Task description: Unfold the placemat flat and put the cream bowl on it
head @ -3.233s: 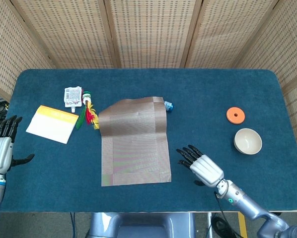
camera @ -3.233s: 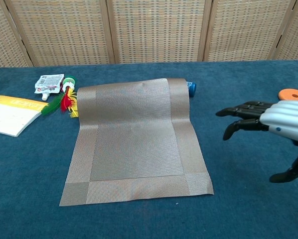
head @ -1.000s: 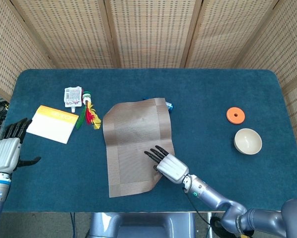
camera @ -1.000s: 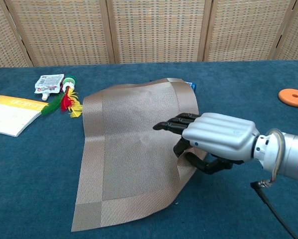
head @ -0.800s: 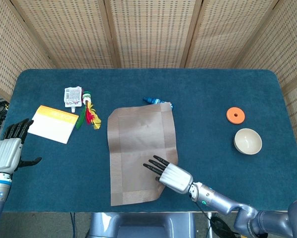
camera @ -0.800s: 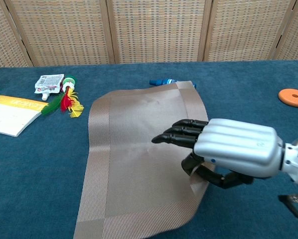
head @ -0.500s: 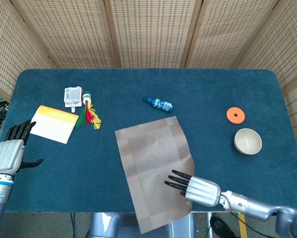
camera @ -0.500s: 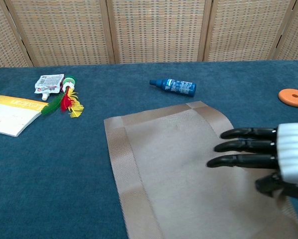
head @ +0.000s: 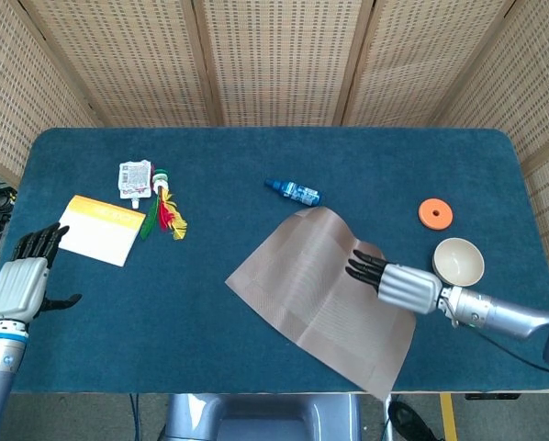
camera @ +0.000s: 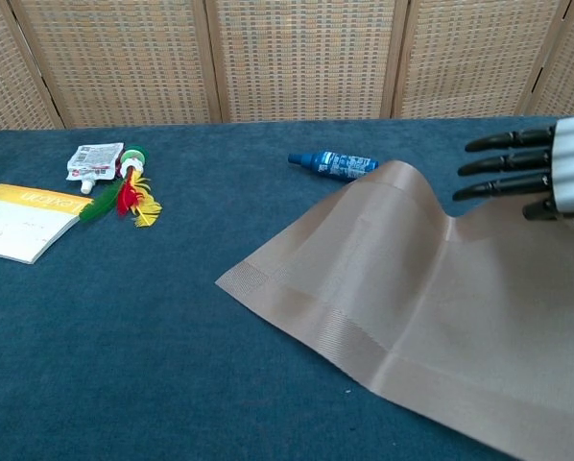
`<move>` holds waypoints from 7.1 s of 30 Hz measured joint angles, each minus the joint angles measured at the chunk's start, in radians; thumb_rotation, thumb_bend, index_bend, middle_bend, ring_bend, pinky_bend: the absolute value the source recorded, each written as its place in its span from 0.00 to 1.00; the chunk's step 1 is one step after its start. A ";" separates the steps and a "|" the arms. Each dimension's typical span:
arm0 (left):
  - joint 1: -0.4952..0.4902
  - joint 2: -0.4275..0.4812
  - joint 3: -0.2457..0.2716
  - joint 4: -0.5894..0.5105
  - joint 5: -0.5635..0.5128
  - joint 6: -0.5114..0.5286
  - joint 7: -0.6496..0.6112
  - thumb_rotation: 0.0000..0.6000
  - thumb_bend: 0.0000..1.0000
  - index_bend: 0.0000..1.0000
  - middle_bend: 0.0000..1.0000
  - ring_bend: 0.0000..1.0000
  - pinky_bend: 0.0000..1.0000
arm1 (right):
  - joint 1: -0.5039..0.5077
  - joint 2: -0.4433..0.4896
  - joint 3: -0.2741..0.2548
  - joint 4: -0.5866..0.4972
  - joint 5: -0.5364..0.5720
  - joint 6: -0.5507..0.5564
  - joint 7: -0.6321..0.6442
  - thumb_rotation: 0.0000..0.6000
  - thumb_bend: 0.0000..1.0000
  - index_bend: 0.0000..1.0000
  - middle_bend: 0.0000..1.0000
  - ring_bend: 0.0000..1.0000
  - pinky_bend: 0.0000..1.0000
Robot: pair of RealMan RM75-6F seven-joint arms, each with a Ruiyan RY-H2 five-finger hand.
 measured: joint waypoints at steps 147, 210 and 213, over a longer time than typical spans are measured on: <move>-0.559 -0.521 0.175 0.459 0.559 -0.225 -0.196 1.00 0.66 0.80 0.00 0.00 0.00 | -0.667 0.069 0.280 -0.665 0.571 0.280 0.177 1.00 0.00 0.00 0.00 0.00 0.00; -0.331 -0.129 0.407 0.248 0.681 -0.118 -0.387 1.00 0.00 0.00 0.00 0.00 0.00 | -0.680 0.081 0.296 -0.689 0.578 0.271 0.165 1.00 0.00 0.03 0.00 0.00 0.00; -0.303 -0.106 0.383 0.245 0.663 -0.031 -0.452 1.00 0.00 0.00 0.00 0.00 0.00 | -0.679 0.081 0.297 -0.691 0.598 0.252 0.163 1.00 0.00 0.03 0.00 0.00 0.00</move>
